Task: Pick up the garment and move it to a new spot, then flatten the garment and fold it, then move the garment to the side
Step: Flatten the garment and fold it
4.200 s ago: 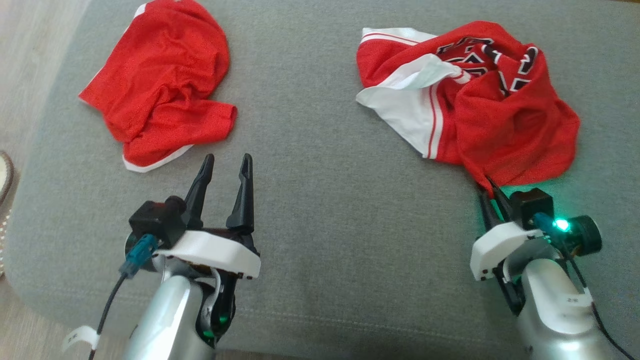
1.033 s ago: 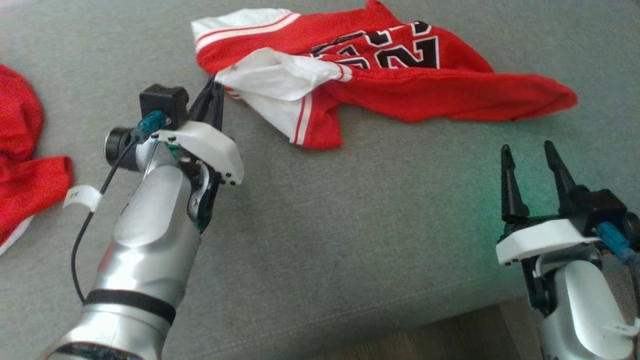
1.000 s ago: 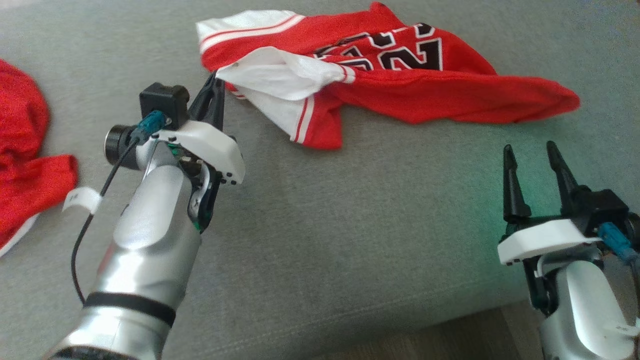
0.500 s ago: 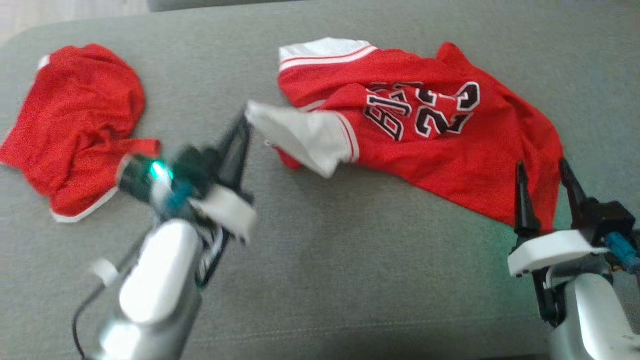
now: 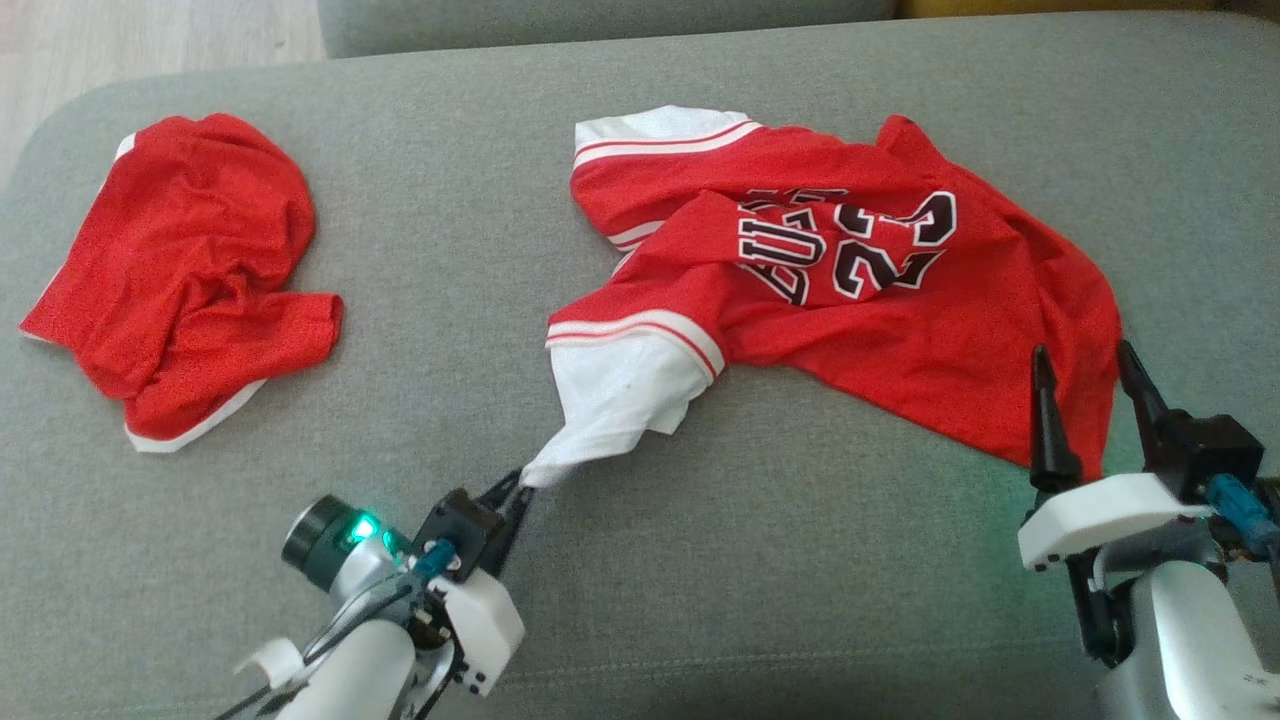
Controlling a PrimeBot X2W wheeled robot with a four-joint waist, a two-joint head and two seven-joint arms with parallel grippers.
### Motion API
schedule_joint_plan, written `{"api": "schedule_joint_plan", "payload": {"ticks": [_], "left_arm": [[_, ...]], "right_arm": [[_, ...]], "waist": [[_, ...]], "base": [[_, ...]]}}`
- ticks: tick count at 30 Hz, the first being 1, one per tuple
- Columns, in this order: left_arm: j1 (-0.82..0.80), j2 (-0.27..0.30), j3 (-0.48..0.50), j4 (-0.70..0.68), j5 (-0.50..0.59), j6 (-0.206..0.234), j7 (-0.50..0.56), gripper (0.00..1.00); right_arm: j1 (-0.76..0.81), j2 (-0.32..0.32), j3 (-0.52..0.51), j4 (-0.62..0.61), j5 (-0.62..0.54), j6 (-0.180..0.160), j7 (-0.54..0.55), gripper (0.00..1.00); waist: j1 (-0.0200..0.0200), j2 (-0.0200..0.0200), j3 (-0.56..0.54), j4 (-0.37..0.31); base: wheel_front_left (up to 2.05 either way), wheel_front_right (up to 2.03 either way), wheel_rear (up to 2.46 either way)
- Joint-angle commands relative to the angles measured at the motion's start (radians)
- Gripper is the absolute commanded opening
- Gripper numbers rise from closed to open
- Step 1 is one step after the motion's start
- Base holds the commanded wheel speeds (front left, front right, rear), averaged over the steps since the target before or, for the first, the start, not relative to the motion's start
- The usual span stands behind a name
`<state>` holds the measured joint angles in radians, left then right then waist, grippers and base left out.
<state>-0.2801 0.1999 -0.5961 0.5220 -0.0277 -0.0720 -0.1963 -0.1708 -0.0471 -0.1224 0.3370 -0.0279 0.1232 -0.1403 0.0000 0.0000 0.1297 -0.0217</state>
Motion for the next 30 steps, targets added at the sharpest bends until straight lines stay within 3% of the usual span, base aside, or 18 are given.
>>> {"api": "schedule_joint_plan", "payload": {"ticks": [1, 6, 12, 17, 24, 30], "left_arm": [[-0.023, 0.018, 0.035, -0.016, 0.0, -0.001, -0.002, 1.0], [-0.02, -0.009, 0.096, -0.016, -0.067, 0.037, -0.022, 1.0], [-0.014, -0.063, 0.241, -0.07, -0.21, 0.099, -0.056, 1.0], [-0.003, -0.091, 0.329, -0.136, -0.25, 0.156, -0.065, 1.0], [0.047, -0.134, 0.304, -0.056, -0.327, 0.076, -0.065, 1.0], [0.036, -0.146, 0.252, 0.047, -0.377, 0.054, -0.065, 1.0]], "right_arm": [[-0.007, -0.003, 0.021, -0.026, -0.001, 0.008, 0.0, 1.0], [0.0, -0.003, 0.023, -0.027, 0.001, 0.008, 0.003, 1.0], [0.009, -0.003, 0.03, -0.033, 0.002, 0.008, 0.006, 1.0], [0.014, -0.003, 0.034, -0.036, 0.003, 0.008, 0.01, 1.0], [0.011, -0.003, 0.047, -0.042, 0.001, 0.008, 0.015, 1.0], [0.013, -0.003, 0.051, -0.047, 0.002, 0.008, 0.016, 1.0]], "waist": [[0.0, 0.0, -0.004, -0.005], [0.0, 0.0, -0.013, -0.017], [0.0, 0.0, -0.02, -0.037], [0.0, 0.0, -0.022, -0.05], [0.0, 0.0, -0.019, -0.08], [0.0, 0.0, -0.01, -0.097]], "base": [[0.0, 0.0, 0.0], [0.0, 0.0, 0.0], [0.0, 0.0, 0.0], [0.0, 0.0, 0.0], [0.0, 0.0, 0.0], [0.0, 0.0, 0.0]]}}
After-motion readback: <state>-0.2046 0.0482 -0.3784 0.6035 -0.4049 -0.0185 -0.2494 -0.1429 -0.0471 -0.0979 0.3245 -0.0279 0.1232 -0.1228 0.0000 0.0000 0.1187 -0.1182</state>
